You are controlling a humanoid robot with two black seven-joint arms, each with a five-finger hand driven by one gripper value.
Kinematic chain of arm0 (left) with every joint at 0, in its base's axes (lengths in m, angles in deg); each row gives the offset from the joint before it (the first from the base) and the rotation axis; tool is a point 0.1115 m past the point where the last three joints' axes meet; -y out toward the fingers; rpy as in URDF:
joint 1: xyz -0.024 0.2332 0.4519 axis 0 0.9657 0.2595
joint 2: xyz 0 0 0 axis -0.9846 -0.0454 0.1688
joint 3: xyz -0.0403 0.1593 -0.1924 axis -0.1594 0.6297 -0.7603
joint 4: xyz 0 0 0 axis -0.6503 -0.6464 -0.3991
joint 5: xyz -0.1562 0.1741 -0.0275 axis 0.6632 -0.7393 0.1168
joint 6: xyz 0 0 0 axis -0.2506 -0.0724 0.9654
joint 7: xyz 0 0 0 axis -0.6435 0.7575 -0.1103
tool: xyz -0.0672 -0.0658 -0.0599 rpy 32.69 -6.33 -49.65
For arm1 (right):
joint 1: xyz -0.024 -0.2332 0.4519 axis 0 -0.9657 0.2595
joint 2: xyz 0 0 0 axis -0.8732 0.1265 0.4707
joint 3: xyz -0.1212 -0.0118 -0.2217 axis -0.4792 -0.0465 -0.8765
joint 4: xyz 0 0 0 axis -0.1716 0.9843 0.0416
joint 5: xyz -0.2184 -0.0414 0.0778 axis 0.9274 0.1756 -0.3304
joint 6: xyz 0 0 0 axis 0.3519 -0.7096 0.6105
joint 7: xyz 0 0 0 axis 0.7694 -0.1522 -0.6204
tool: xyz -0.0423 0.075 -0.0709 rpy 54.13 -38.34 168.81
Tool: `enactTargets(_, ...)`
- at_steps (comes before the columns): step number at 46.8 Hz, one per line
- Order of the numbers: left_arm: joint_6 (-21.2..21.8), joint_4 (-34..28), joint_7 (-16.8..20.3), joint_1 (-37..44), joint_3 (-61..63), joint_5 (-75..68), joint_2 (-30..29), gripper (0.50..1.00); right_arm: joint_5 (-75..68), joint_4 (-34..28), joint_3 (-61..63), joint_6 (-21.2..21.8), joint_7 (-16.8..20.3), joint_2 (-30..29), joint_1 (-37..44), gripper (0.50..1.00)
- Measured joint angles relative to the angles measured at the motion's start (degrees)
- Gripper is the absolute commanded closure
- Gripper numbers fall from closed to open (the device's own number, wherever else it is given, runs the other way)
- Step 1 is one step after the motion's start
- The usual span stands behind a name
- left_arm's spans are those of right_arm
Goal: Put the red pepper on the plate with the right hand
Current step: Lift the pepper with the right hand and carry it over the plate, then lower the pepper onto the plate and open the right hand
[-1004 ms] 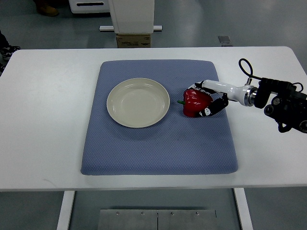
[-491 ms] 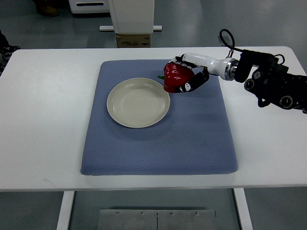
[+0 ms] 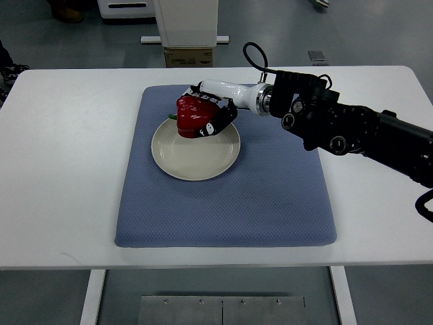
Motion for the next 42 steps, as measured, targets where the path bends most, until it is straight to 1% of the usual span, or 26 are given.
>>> enactTargets(11, 0.0, 0.0, 0.0, 0.0, 0.0, 0.0, 0.0, 0.5, 0.0, 1.6, -0.1, -0.3, 0.0, -0.1, -0.6, 1.0)
enactTargets(16, 0.0, 0.0, 0.0, 0.0, 0.0, 0.0, 0.0, 0.5, -0.6, 1.5, 0.0, -0.4, -0.7, -0.1, -1.1, 1.0)
enactTargets(24, 0.0, 0.0, 0.0, 0.0, 0.0, 0.0, 0.0, 0.5, -1.4, 1.0, 0.0, -0.4, -2.9, 0.0, -1.8, 1.0)
enactTargets(31, 0.0, 0.0, 0.0, 0.0, 0.0, 0.0, 0.0, 0.5, -1.6, 0.6, 0.0, -0.4, -6.1, 0.0, -3.1, 1.0)
enactTargets(42, 0.0, 0.0, 0.0, 0.0, 0.0, 0.0, 0.0, 0.5, -1.6, 0.2, -0.2, -0.4, -6.1, 0.0, -5.5, 1.0)
